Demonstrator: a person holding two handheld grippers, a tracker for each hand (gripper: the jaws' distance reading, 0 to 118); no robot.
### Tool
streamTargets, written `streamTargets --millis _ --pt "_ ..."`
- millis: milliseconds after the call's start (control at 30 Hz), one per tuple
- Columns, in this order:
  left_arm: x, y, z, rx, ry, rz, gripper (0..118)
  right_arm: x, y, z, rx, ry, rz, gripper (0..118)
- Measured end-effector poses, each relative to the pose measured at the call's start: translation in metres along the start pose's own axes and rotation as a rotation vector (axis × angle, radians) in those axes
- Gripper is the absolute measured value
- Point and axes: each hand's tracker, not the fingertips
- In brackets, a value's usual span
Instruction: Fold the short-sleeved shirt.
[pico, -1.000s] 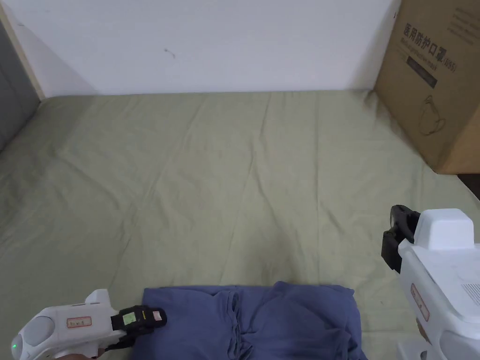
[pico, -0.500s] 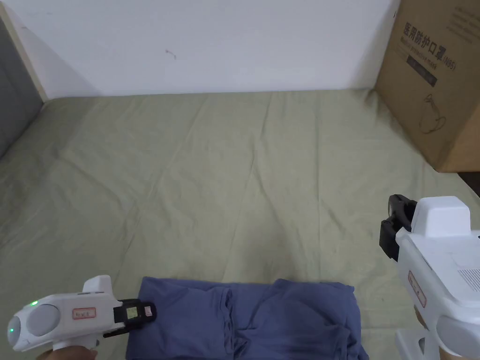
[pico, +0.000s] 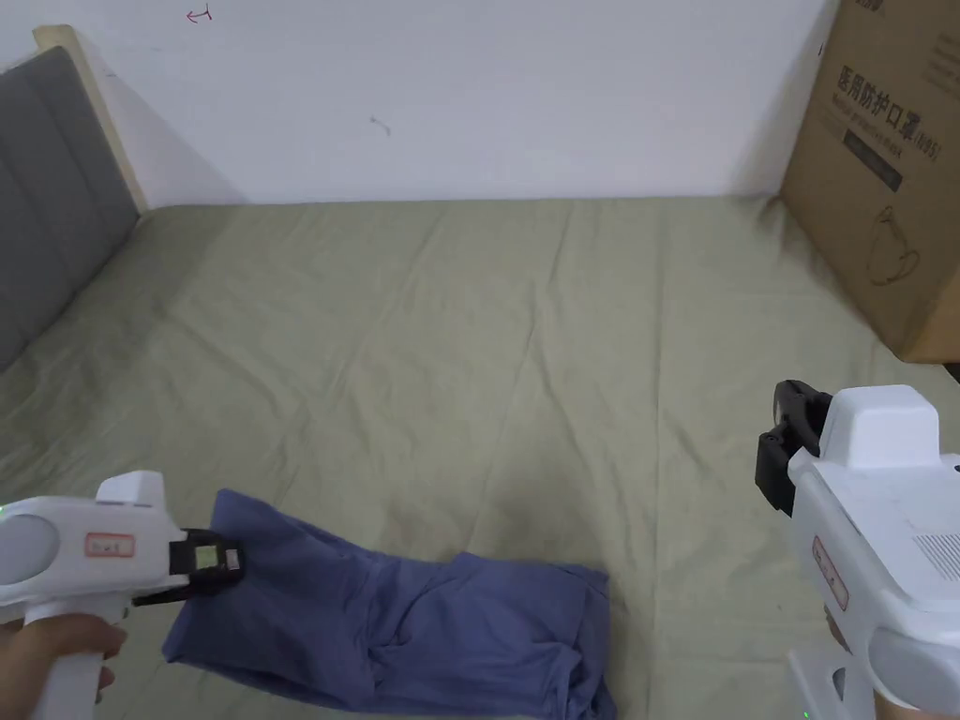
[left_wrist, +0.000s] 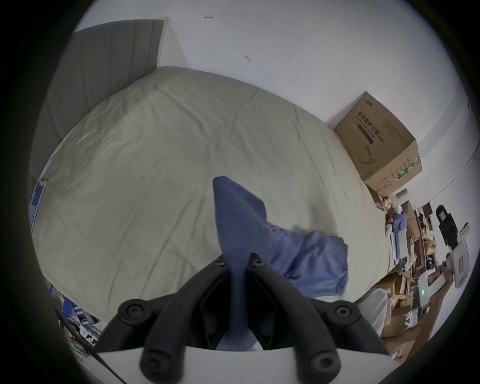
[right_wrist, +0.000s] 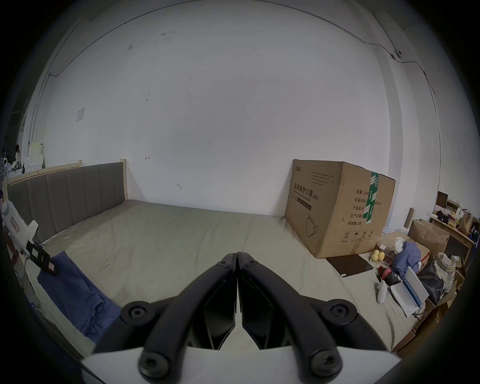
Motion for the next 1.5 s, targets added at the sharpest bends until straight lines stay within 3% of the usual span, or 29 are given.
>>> streamTargets --millis 100,200,367,433,500,800,933,1000,1067,1100,1133,1167,1200,1233,1433,1500 --pt "0.051 0.008 -0.002 -0.016 -0.001 -0.037 8 0.003 0.001 0.003 0.004 -0.004 -0.002 0" --pt "0.114 0.003 -0.015 -0.040 -0.068 -0.179 8 0.010 -0.001 0.006 0.007 -0.014 -0.006 0" --pt "0.177 -0.008 -0.069 -0.153 -0.152 -0.328 8 0.024 -0.007 0.011 0.002 -0.041 -0.010 0" --pt "0.200 -0.018 -0.089 -0.193 -0.116 -0.367 8 0.028 -0.011 0.013 -0.003 -0.054 -0.005 0" --pt "0.220 -0.029 -0.114 -0.209 -0.097 -0.309 8 0.034 -0.015 0.014 -0.014 -0.058 -0.013 0" --pt "0.273 -0.094 -0.197 -0.340 -0.012 -0.373 8 0.047 -0.024 0.020 -0.037 -0.093 -0.019 0" --pt "0.275 -0.098 -0.190 -0.336 0.000 -0.383 8 0.049 -0.026 0.019 -0.045 -0.100 -0.021 0" --pt "0.271 -0.093 -0.180 -0.319 -0.017 -0.371 25 0.048 -0.024 0.020 -0.045 -0.100 -0.026 0" --pt "0.264 -0.085 -0.171 -0.271 -0.091 -0.319 58 0.047 -0.023 0.019 -0.043 -0.099 -0.025 0" --pt "0.263 -0.081 -0.163 -0.249 -0.134 -0.294 66 0.046 -0.022 0.018 -0.042 -0.098 -0.024 0" --pt "0.262 -0.078 -0.153 -0.216 -0.150 -0.282 66 0.045 -0.021 0.017 -0.042 -0.096 -0.024 0" --pt "0.260 -0.074 -0.142 -0.163 -0.167 -0.267 92 0.044 -0.020 0.017 -0.041 -0.093 -0.024 0" --pt "0.263 -0.073 -0.122 -0.086 -0.185 -0.261 104 0.043 -0.019 0.017 -0.040 -0.091 -0.024 0" --pt "0.262 -0.070 -0.110 -0.028 -0.200 -0.254 108 0.042 -0.019 0.016 -0.038 -0.088 -0.025 0" --pt "0.238 -0.063 -0.068 0.259 -0.130 -0.280 107 0.035 -0.012 0.019 -0.024 -0.076 -0.021 0" --pt "0.229 -0.068 -0.061 0.326 -0.075 -0.292 95 0.034 -0.011 0.019 -0.023 -0.071 -0.019 0"
